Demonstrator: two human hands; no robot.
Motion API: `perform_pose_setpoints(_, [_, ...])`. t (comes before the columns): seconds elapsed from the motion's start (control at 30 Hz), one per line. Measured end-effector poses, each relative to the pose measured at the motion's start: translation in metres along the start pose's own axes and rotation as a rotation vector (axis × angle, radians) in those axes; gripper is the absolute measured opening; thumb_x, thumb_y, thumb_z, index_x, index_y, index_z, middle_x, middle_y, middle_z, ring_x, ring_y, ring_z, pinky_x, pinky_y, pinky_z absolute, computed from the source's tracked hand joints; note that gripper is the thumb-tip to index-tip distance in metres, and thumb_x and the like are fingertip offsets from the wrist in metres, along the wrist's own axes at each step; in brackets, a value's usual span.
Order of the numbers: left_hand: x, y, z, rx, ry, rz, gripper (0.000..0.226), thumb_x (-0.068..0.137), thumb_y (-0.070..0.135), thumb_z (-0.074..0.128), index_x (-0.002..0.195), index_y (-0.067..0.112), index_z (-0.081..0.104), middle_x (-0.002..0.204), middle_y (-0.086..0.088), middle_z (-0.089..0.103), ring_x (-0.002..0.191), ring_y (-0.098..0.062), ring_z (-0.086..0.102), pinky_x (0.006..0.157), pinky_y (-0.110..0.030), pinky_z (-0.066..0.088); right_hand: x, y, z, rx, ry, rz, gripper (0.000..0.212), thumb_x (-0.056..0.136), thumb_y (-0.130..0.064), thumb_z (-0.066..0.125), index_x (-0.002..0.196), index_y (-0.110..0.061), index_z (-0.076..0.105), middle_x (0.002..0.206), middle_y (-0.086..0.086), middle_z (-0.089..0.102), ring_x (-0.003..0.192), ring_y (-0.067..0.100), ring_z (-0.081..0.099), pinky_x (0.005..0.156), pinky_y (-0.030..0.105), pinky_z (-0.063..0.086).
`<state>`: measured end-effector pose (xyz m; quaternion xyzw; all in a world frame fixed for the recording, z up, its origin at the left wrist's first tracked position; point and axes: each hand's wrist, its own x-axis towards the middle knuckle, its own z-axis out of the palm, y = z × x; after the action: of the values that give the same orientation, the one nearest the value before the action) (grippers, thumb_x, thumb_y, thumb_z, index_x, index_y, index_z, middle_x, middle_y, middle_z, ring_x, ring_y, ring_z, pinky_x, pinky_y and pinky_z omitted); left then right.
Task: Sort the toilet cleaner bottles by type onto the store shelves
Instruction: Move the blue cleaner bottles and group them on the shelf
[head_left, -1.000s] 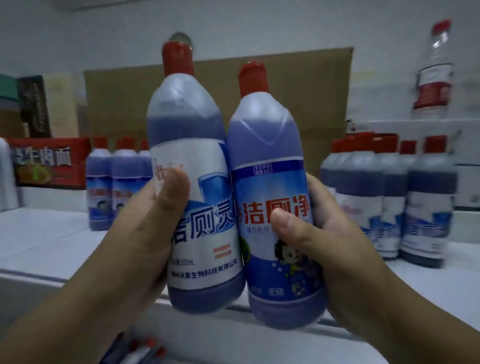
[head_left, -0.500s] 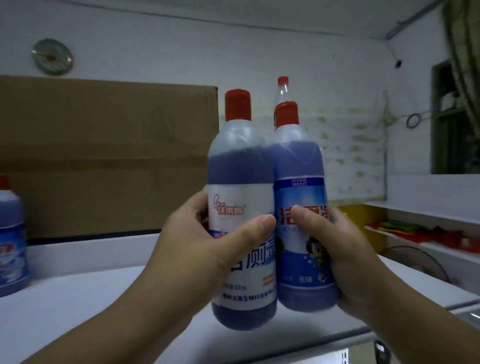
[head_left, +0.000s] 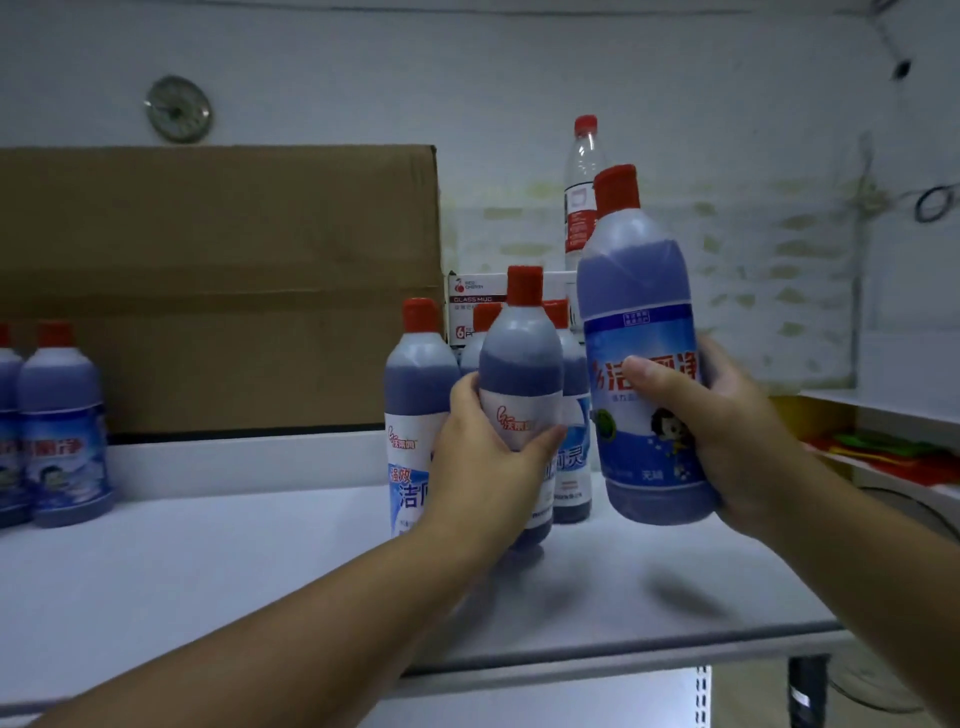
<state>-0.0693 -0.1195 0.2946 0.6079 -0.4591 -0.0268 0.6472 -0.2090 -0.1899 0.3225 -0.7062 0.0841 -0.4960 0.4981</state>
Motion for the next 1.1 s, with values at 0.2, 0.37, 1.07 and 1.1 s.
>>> perform_pose_setpoints(0.2, [-0.001, -0.012, 0.020, -0.010, 0.037, -0.009, 0.074, 0.084, 0.022, 0.070, 0.140, 0.032, 0.023, 0.127, 0.014, 0.050, 0.112, -0.005, 0.051, 0.093, -0.031, 0.047, 0.007, 0.011, 0.001, 0.031, -0.002, -0.016, 0.062, 0.056, -0.044, 0.065, 0.114, -0.023, 0.053, 0.100, 0.006, 0.068, 0.090, 0.027, 0.069, 0.080, 0.044, 0.057])
perform_pose_setpoints(0.37, [0.000, -0.015, 0.027, 0.070, 0.051, -0.002, 0.092, 0.085, 0.024, 0.068, 0.148, 0.041, 0.004, 0.152, 0.011, 0.027, 0.140, -0.014, 0.030, 0.110, -0.050, 0.035, 0.013, 0.018, 0.000, 0.029, 0.016, 0.006, 0.063, 0.060, -0.050, 0.061, 0.116, -0.024, 0.052, 0.106, 0.005, 0.068, 0.093, 0.026, 0.068, 0.085, 0.048, 0.056])
perform_pose_setpoints(1.07, [-0.046, 0.013, -0.039, -0.180, -0.039, 0.185, 0.016, 0.096, 0.014, 0.046, 0.103, 0.023, 0.058, 0.089, 0.013, 0.070, 0.092, -0.004, 0.066, 0.069, -0.012, 0.053, 0.004, 0.001, 0.018, 0.186, -0.080, -0.073, 0.064, 0.048, -0.059, 0.061, 0.105, -0.033, 0.053, 0.097, -0.002, 0.071, 0.087, 0.019, 0.072, 0.071, 0.034, 0.059])
perform_pose_setpoints(1.1, [-0.045, 0.011, -0.046, -0.187, -0.021, 0.141, 0.018, 0.096, 0.015, 0.043, 0.101, 0.023, 0.058, 0.086, 0.013, 0.070, 0.089, -0.004, 0.067, 0.066, -0.012, 0.052, 0.003, -0.002, 0.028, 0.199, -0.100, -0.084, 0.061, 0.049, -0.057, 0.061, 0.105, -0.034, 0.053, 0.097, -0.003, 0.071, 0.087, 0.019, 0.072, 0.072, 0.034, 0.059])
